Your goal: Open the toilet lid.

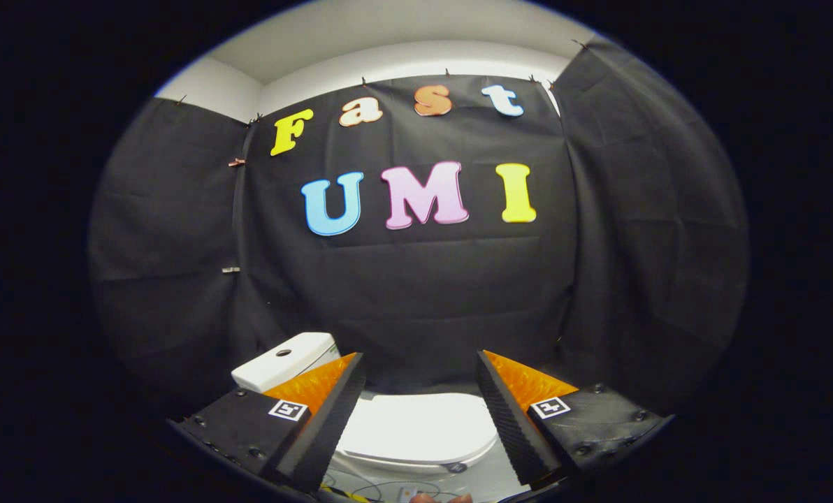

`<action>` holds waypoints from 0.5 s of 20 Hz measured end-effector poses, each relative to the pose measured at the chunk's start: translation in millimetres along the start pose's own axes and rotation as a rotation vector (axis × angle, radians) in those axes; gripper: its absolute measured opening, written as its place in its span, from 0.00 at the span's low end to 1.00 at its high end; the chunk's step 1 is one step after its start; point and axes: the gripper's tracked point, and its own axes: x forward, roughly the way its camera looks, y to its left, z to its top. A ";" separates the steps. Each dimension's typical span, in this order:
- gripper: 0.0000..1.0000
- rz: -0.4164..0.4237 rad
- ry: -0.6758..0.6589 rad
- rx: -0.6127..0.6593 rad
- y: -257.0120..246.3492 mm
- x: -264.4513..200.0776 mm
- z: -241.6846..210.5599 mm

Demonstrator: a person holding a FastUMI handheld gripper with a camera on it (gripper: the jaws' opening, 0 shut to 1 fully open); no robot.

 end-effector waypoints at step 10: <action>0.99 0.064 0.263 0.408 -62.9 45.1 -137.8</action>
